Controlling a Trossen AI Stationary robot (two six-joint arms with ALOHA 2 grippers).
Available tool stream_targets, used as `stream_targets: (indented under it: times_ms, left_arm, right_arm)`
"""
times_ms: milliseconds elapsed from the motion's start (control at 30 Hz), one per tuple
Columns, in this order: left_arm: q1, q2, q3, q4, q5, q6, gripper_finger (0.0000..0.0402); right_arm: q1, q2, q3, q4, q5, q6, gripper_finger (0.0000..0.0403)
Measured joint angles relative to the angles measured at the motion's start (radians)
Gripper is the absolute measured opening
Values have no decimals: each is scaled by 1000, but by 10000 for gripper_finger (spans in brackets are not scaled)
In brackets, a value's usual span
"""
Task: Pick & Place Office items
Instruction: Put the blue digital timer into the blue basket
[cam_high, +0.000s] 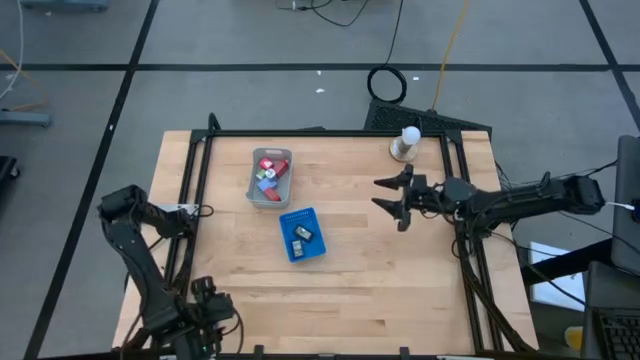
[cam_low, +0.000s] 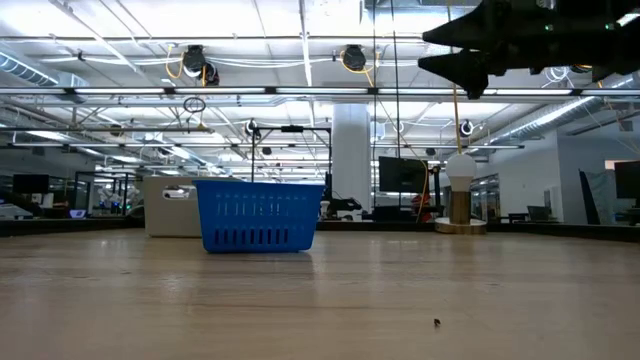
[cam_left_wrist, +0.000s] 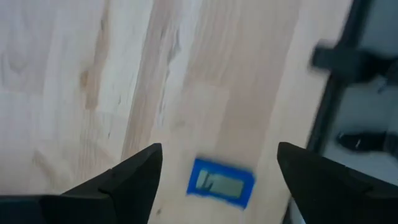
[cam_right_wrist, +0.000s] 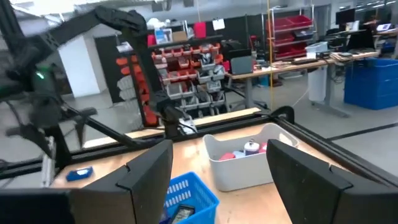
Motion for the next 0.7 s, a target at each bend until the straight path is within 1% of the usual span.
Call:
stream_targets:
  times_ms: [300, 400, 533, 700]
  left_arm:
    - [6, 0, -132, 32, 166, 39, 394]
    - [2, 0, -145, 40, 182, 61, 393]
    - [-15, 0, -145, 43, 180, 81, 389]
    - [-42, 0, -145, 56, 167, 80, 399]
  right_arm:
    - [-3, -57, -81, 11, -5, 50, 251]
    - [-3, -63, -88, 12, -5, 53, 251]
    - [-3, -62, -91, 10, -5, 52, 251]
    - [-3, -62, -91, 10, -4, 48, 251]
